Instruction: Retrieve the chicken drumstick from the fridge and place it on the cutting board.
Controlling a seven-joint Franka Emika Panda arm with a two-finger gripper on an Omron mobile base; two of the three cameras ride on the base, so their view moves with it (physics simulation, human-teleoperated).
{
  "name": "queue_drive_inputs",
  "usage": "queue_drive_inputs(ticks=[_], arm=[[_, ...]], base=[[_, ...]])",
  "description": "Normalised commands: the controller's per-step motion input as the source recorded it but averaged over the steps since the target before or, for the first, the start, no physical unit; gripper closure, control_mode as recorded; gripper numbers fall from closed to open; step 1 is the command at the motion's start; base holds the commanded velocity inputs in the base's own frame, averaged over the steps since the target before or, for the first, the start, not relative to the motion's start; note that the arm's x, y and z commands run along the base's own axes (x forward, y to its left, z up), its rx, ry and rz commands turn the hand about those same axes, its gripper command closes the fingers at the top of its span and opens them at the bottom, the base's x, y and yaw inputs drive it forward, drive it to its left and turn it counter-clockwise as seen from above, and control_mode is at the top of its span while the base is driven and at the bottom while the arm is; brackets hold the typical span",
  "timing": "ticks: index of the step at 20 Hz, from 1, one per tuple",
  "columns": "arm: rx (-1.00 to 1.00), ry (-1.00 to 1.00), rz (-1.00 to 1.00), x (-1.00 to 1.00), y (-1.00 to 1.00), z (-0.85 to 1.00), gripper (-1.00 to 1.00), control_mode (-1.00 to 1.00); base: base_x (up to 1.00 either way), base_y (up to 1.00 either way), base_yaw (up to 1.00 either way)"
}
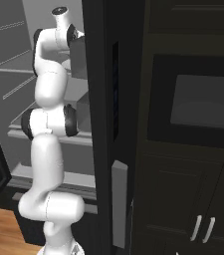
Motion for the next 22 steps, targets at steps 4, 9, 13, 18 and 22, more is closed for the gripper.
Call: queue_drive_inputs(ticks=[4,9,13,18,22], arm=[[0.00,-0.36,0.00,-0.04,0.00,0.00,1.00,-1.00],[-0.01,-0.22,0.00,-0.07,0.00,0.05,1.00,-1.00],[0.00,-0.01,0.00,0.00,0.00,0.01,1.00,-1.00],[0.00,-0.15,0.00,-0.35,0.00,0.38,1.00,-1.00],[0.00,-0.24,0.00,-0.32,0.00,0.49,1.00,-1.00]], base=[[0.00,0.00,0.00],[0.00,0.00,0.00],[0.00,0.00,0.00],[0.00,0.00,0.00],[0.00,0.00,0.00]])
